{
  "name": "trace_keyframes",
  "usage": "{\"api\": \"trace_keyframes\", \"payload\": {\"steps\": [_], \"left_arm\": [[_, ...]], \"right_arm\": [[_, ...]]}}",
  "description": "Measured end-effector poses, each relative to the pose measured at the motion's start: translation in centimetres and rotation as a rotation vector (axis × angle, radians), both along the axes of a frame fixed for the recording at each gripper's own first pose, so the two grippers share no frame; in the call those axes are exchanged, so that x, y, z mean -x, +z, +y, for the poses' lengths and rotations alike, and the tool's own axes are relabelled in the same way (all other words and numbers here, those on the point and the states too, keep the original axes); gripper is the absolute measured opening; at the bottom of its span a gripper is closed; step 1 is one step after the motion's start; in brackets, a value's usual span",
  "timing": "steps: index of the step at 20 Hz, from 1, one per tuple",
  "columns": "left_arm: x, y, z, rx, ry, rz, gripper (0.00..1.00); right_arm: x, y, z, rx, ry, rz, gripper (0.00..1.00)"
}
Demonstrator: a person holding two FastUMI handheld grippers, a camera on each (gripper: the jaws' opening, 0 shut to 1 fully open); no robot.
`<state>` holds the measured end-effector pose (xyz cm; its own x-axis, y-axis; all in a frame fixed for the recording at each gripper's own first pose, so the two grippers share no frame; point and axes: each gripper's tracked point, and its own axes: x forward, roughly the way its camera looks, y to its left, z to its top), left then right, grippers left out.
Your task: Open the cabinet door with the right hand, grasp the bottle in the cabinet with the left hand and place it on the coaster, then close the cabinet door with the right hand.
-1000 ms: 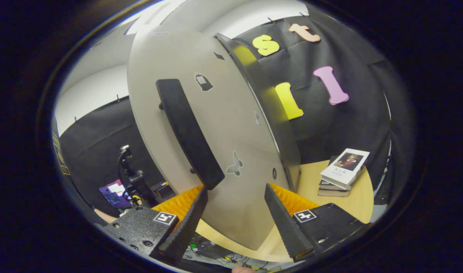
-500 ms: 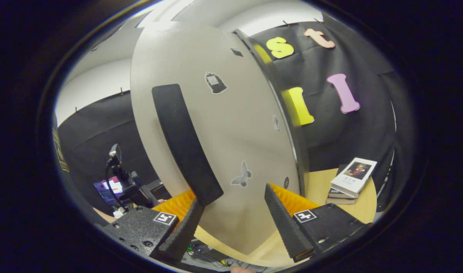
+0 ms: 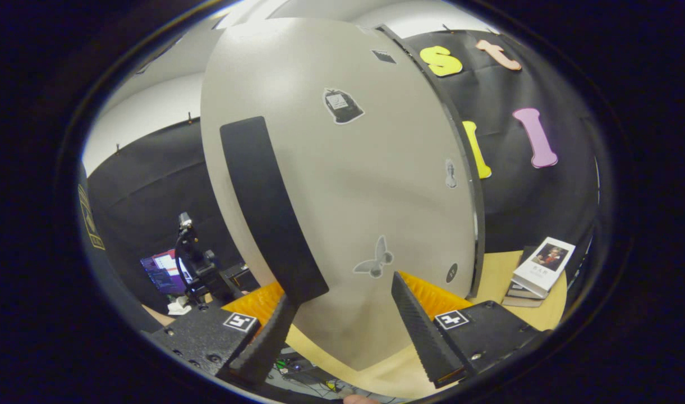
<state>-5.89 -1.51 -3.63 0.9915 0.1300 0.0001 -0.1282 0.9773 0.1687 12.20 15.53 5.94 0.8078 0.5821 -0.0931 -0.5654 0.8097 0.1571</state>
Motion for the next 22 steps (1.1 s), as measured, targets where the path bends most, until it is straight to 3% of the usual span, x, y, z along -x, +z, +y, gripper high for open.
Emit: {"api": "trace_keyframes", "payload": {"steps": [5,17,22], "left_arm": [[1.0,-0.9,2.3,0.018,0.045,0.016,0.96],[7.4,-2.3,9.9,0.044,0.246,0.059,0.96],[8.9,-3.4,11.7,0.064,0.286,0.082,0.96]], "right_arm": [[-1.0,-0.2,2.0,0.011,0.032,-0.007,0.99],[-4.6,-0.8,7.7,-0.048,0.166,0.053,1.00],[-4.9,-2.0,8.4,-0.042,0.180,0.081,0.99]]}}
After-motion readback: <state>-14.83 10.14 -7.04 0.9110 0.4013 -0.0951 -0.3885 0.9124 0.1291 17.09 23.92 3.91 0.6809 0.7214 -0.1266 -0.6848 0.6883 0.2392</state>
